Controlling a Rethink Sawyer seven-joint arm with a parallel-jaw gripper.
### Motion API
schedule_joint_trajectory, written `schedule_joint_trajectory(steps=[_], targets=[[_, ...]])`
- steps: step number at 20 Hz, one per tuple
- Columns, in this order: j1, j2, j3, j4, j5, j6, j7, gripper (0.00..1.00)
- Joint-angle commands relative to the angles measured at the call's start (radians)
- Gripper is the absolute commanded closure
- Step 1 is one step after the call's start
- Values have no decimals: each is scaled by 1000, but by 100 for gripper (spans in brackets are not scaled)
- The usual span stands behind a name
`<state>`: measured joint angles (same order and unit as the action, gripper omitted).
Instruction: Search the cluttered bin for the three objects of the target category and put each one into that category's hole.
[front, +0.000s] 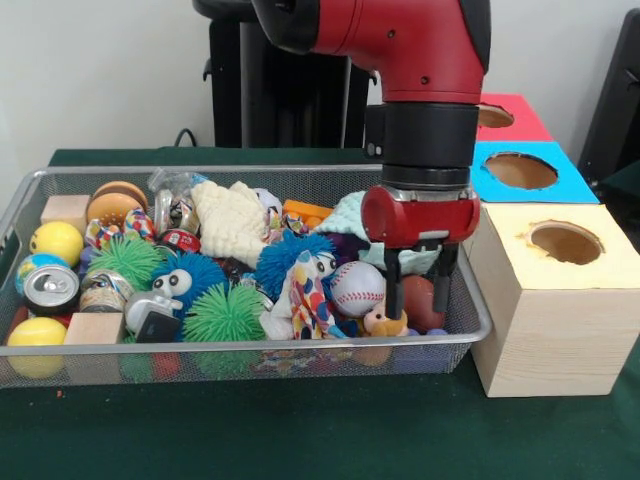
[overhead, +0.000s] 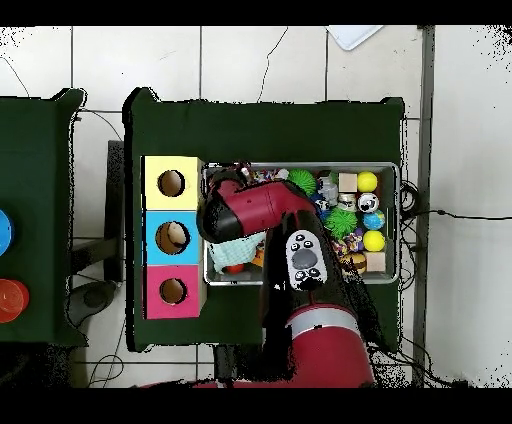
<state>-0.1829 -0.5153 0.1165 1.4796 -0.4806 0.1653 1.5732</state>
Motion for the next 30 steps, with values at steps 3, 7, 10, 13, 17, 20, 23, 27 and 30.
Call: schedule_joint_trajectory(steps=[3, 7, 10, 13, 17, 20, 23, 27, 30], targets=[[12, 16, -60, -28, -22, 125, 70, 0], [31, 51, -96, -48, -20, 125, 80, 0], [24, 91, -96, -43, 13, 158, 95, 0], [11, 118, -75, -34, 53, 220, 96, 0], [7, 146, -58, -35, 80, 232, 108, 0], [-9, 175, -37, -34, 99, 215, 116, 0], [-20, 184, -24, -33, 125, 239, 107, 0], [-53, 191, 14, -14, 163, 266, 84, 0], [-64, 189, 22, 2, 172, 259, 72, 0]])
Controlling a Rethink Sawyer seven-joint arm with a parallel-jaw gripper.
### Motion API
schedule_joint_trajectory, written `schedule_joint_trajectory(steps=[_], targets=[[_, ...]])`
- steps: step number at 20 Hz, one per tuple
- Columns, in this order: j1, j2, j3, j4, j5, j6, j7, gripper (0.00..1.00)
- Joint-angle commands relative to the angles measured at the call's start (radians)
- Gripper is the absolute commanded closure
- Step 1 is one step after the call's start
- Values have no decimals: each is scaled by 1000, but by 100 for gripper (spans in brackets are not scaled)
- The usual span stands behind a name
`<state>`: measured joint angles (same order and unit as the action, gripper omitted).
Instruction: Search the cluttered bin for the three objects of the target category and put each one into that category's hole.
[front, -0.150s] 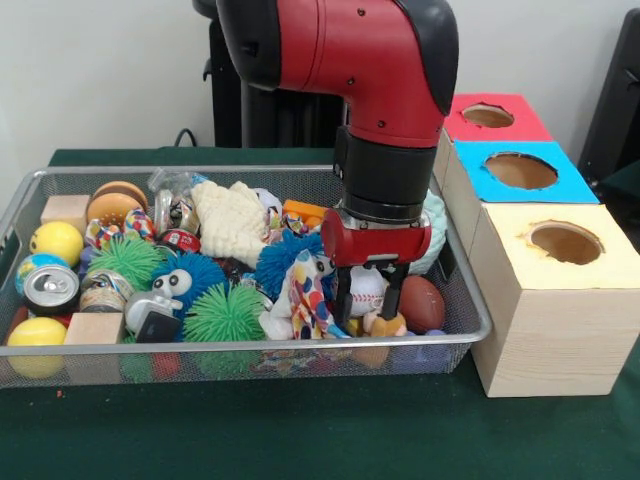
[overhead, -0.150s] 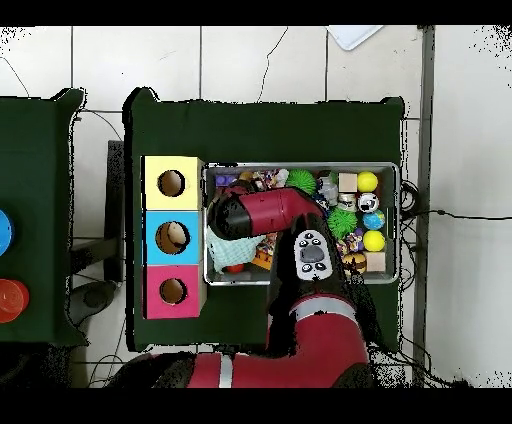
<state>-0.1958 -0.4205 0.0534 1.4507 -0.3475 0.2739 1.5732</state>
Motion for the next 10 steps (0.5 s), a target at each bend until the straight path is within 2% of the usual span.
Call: schedule_joint_trajectory(steps=[1, 5, 8, 10], targets=[[-54, 93, 87, 36, 42, 148, 68, 0], [-77, 93, 99, 68, 14, 69, 54, 0], [-118, 95, 150, 83, -11, 5, 33, 0], [-142, 95, 186, 92, -14, 5, 18, 0]])
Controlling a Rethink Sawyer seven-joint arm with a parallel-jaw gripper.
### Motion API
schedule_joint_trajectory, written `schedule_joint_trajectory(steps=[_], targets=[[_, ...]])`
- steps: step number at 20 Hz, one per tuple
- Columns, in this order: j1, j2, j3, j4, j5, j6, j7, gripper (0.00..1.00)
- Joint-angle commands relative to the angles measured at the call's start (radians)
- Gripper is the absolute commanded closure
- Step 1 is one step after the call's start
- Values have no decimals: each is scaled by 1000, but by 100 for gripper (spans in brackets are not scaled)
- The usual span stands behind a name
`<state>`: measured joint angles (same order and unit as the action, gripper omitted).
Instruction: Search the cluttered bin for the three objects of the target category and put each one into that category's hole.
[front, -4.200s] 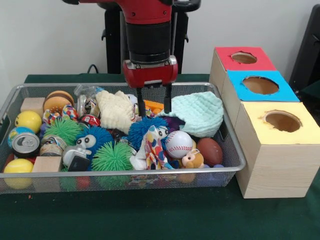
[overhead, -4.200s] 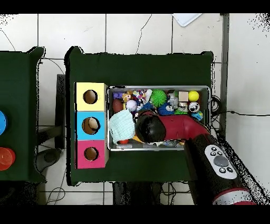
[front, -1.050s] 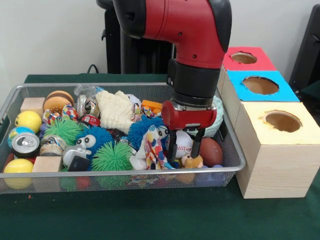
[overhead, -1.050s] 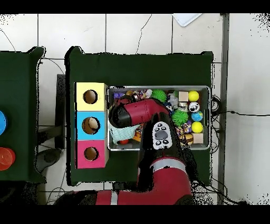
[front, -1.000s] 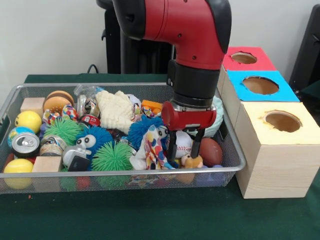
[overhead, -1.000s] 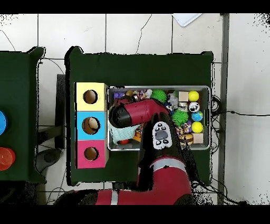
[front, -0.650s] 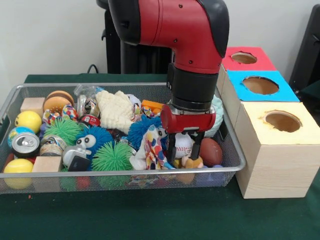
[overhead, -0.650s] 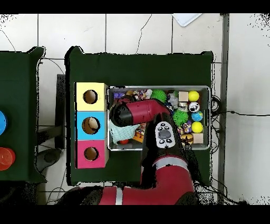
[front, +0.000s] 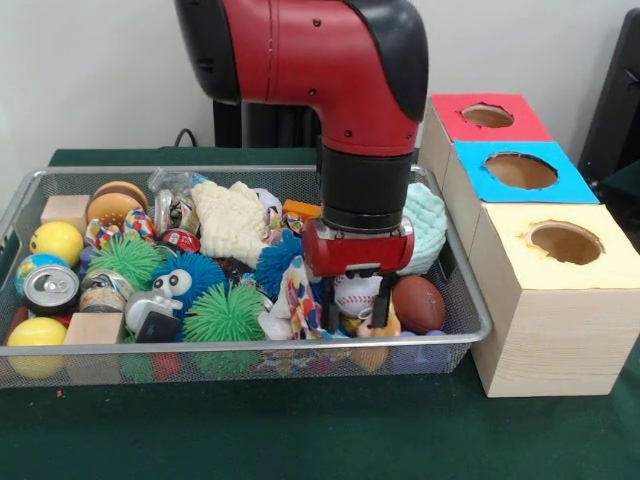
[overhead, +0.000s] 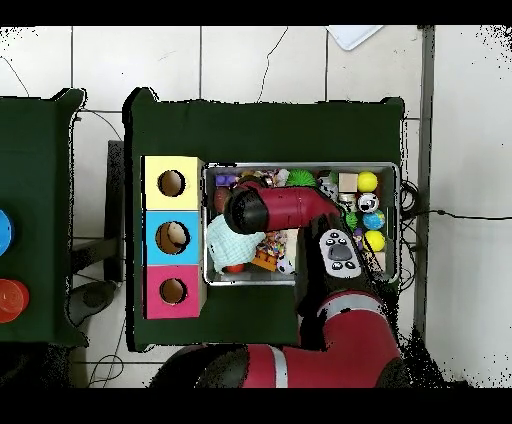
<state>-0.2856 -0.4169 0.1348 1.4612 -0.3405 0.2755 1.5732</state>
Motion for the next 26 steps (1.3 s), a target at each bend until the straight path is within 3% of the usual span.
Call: schedule_joint_trajectory(steps=[1, 2, 9, 17, 20, 24, 26], targets=[[-67, 94, 124, 85, -25, 16, -2, 0], [-73, 97, 135, 85, -39, 26, -7, 100], [-81, 99, 155, 84, -48, -9, 18, 100], [-68, 42, 150, 113, 26, 93, 77, 100], [-42, -48, 127, 154, 40, 168, 78, 100], [-4, -234, 96, 222, 95, 400, 53, 100], [4, -281, 92, 230, 120, 487, 48, 100]])
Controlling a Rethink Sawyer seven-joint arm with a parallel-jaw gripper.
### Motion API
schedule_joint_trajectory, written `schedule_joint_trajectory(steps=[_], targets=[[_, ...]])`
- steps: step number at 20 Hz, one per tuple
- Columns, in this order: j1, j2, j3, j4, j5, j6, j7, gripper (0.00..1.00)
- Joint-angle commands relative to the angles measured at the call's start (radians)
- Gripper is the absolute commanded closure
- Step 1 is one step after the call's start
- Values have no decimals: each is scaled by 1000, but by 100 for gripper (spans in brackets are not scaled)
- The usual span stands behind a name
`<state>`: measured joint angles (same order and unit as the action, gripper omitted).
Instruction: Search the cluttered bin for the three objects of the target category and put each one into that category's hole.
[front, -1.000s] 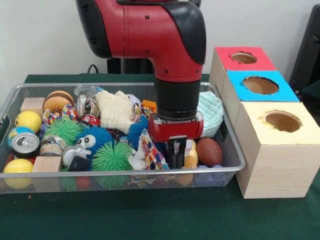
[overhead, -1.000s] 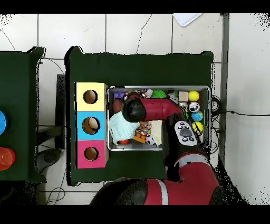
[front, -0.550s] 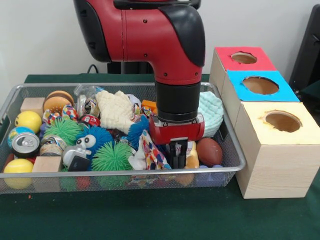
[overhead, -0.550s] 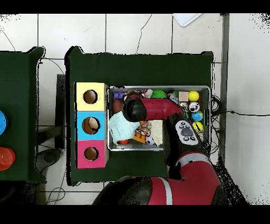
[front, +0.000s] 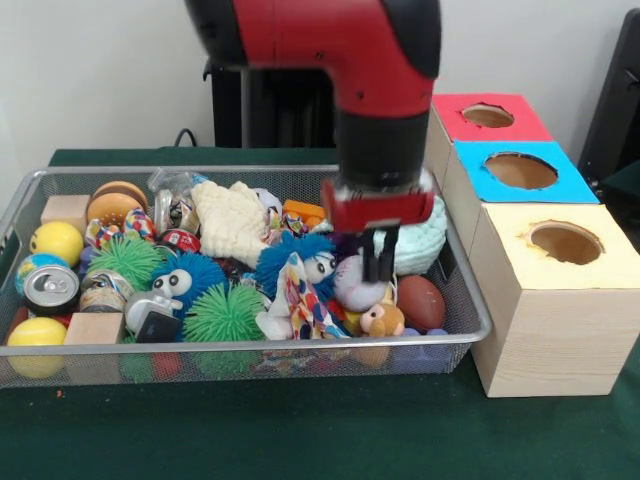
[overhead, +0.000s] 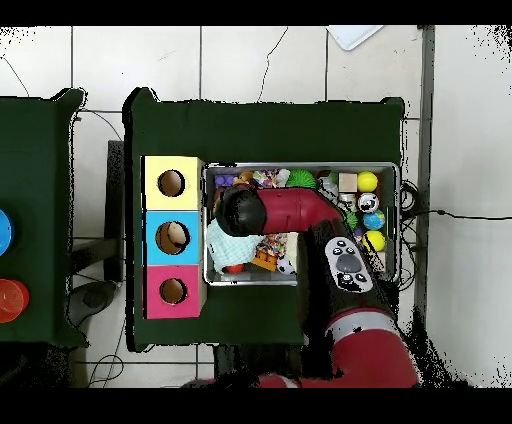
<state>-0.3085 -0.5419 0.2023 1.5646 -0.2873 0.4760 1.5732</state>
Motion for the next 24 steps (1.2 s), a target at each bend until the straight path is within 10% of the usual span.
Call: schedule_joint_trajectory(steps=[1, 12, 19, 20, 24], targets=[[29, -165, 26, 122, 73, 316, 45, 100], [9, -163, 53, 162, 73, 247, 63, 100], [-7, 1, 51, 107, -59, -52, 25, 100], [-8, 5, 52, 106, -69, -77, 12, 0], [-5, 20, 47, 96, -82, -152, 33, 0]])
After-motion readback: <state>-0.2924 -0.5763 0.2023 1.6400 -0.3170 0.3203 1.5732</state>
